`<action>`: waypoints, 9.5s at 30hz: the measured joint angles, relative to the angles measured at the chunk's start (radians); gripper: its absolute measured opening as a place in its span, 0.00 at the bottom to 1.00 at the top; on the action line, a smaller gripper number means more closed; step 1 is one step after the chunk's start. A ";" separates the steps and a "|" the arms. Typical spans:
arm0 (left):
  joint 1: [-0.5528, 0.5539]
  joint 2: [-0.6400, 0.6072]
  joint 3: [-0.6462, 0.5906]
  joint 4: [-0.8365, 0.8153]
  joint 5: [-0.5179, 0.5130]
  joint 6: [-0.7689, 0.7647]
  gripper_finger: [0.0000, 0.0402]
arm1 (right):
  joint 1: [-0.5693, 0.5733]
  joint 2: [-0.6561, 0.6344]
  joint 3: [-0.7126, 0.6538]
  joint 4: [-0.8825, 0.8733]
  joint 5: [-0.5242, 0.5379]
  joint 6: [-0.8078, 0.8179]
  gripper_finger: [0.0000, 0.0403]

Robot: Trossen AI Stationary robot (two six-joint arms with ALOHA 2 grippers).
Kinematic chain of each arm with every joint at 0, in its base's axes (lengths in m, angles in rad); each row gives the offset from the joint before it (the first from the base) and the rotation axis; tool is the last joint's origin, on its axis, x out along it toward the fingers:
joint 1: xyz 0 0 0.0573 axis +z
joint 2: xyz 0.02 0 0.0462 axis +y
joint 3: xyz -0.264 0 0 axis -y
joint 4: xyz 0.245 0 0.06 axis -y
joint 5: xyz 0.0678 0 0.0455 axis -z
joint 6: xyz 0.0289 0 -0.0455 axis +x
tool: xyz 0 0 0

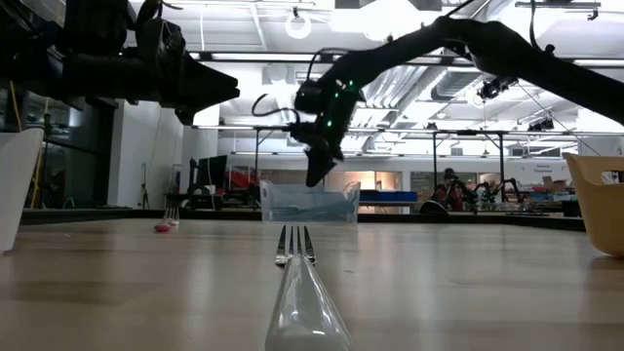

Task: Sort silverware by color (type)
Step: Put the white fork into the yellow bin

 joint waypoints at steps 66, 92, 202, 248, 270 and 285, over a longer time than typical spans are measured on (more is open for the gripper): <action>-0.362 0.813 0.566 -0.410 0.359 -0.346 0.56 | 0.819 -1.147 -1.661 1.162 0.579 0.318 0.00; -0.417 0.850 0.685 -0.573 0.371 -0.349 0.45 | 0.819 -1.146 -1.661 1.155 0.573 0.338 0.00; -0.289 0.528 0.550 -0.456 -0.176 -0.024 0.00 | 0.706 -0.674 -1.660 1.713 0.113 0.819 0.33; -0.299 0.481 0.552 -0.400 -0.177 0.018 0.10 | 0.706 -0.757 -1.659 1.618 0.144 0.739 0.01; -0.423 0.320 0.352 -0.219 -0.316 0.100 0.26 | 0.978 -1.311 -1.603 0.883 0.358 1.210 0.01; -0.423 0.319 0.350 -0.231 -0.314 0.086 0.26 | 1.408 -1.209 -1.466 0.278 0.526 2.005 0.01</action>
